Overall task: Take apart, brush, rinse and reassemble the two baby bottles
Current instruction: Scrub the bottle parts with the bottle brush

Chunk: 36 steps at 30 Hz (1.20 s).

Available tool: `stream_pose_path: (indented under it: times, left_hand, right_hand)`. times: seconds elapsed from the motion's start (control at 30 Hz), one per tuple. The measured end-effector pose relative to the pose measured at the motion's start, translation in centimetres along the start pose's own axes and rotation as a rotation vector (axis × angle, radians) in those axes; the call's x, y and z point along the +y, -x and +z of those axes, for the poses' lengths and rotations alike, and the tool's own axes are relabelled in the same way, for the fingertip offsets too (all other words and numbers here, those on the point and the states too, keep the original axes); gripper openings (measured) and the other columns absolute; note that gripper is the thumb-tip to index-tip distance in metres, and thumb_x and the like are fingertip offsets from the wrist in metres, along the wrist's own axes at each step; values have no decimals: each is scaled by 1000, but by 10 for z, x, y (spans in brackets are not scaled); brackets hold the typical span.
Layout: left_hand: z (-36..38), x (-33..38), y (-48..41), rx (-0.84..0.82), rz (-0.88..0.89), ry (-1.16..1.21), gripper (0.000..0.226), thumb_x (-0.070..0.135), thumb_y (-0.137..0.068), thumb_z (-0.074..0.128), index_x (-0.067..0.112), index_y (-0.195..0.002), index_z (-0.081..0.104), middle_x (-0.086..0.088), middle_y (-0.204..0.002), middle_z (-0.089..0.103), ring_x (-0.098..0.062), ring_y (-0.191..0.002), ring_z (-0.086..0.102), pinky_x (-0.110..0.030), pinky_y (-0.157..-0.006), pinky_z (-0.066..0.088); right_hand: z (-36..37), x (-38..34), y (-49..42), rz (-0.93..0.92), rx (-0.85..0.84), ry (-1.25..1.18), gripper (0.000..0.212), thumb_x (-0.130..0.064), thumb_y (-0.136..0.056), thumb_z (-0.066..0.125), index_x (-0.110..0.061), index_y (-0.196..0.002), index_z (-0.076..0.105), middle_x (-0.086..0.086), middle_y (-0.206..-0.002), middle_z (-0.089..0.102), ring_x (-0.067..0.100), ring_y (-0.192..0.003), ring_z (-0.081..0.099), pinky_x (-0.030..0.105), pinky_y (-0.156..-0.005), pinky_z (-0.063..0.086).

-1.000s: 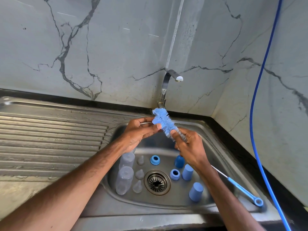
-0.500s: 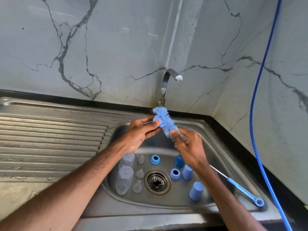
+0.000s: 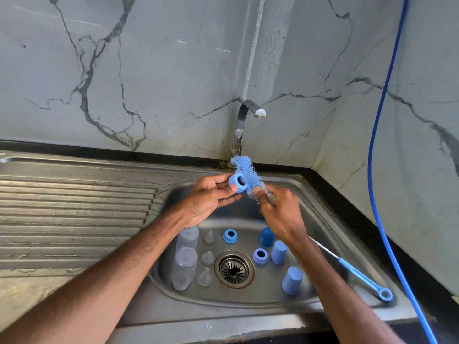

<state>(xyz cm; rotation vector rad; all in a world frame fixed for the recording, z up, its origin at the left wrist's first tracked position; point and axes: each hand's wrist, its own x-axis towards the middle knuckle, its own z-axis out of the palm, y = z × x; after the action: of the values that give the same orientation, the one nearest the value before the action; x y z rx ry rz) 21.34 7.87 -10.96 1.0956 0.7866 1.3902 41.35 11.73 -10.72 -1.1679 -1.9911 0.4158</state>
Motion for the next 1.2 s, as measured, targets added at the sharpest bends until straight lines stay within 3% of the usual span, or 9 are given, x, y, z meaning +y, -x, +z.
stream_pose_path:
  times: [0.1, 0.23, 0.37, 0.5, 0.63, 0.77, 0.87, 1.0, 1.2]
  left_hand:
    - [-6, -1, 0, 45, -3, -64, 41, -8, -96, 57, -6, -137, 55, -23, -131, 66, -36, -126, 62, -41, -104, 54]
    - [3, -2, 1, -36, -3, -69, 43, -6, -97, 59, -3, -140, 55, -19, -133, 67, -31, -125, 64, -42, -105, 53]
    - [-6, -2, 2, 60, -13, -63, 42, -8, -94, 60, -4, -137, 56, -19, -128, 69, -33, -123, 65, -39, -104, 54]
    - [0, -1, 1, -8, -14, 8, 43, -8, -96, 58, -6, -139, 54, -22, -131, 67, -33, -125, 64, -37, -103, 55]
    - [-9, 0, 1, 1, -2, 99, 47, -9, -95, 57, -5, -142, 51, -23, -134, 65, -33, -127, 62, -38, -105, 53]
    - [-7, -2, -1, -27, -3, 141, 42, -9, -97, 55, -6, -139, 53, -22, -135, 65, -31, -127, 63, -36, -102, 55]
    - [-10, -8, -5, 48, 13, 135, 41, -8, -97, 56, -6, -138, 54, -23, -132, 66, -29, -122, 66, -34, -99, 57]
    - [-3, -12, -3, 29, -11, 107, 38, -4, -96, 60, -5, -134, 58, -21, -129, 69, -29, -120, 68, -33, -97, 58]
    - [-1, -11, -1, 60, -3, 70, 42, 3, -91, 69, -1, -132, 62, -19, -123, 72, -28, -114, 71, -32, -93, 59]
  right_hand:
    - [2, -4, 13, -65, -121, 10, 32, -49, -103, 54, -24, -88, 69, -1, -64, 64, 23, -57, 62, 44, -55, 55]
    - [-10, -1, -2, 33, 10, 50, 34, -46, -104, 55, -23, -82, 67, -2, -64, 64, 21, -58, 62, 37, -55, 51]
    - [-2, -5, 13, -59, -122, 0, 28, -45, -103, 56, -34, -79, 65, -5, -62, 64, 19, -56, 61, 42, -55, 54]
    - [-7, -1, -2, 12, 2, 28, 31, -48, -104, 55, -28, -86, 70, -4, -63, 65, 17, -59, 65, 41, -58, 58]
    - [-4, 5, 2, -39, -35, -13, 35, -50, -103, 55, -29, -78, 66, -1, -61, 64, 10, -46, 55, 37, -48, 52]
    - [-4, 8, -4, 9, -3, 3, 34, -51, -103, 54, -27, -83, 68, 0, -63, 65, 17, -54, 63, 41, -53, 57]
    - [3, 3, 4, -77, -56, 4, 30, -53, -102, 53, -33, -83, 65, -2, -63, 63, 17, -55, 62, 38, -52, 54]
    - [2, 3, -1, 7, -6, 38, 32, -50, -103, 54, -28, -83, 64, -4, -63, 62, 17, -58, 63, 36, -54, 50]
    - [2, 5, 1, -32, -22, 53, 30, -49, -103, 53, -32, -80, 63, -4, -62, 61, 17, -56, 60, 37, -52, 49]
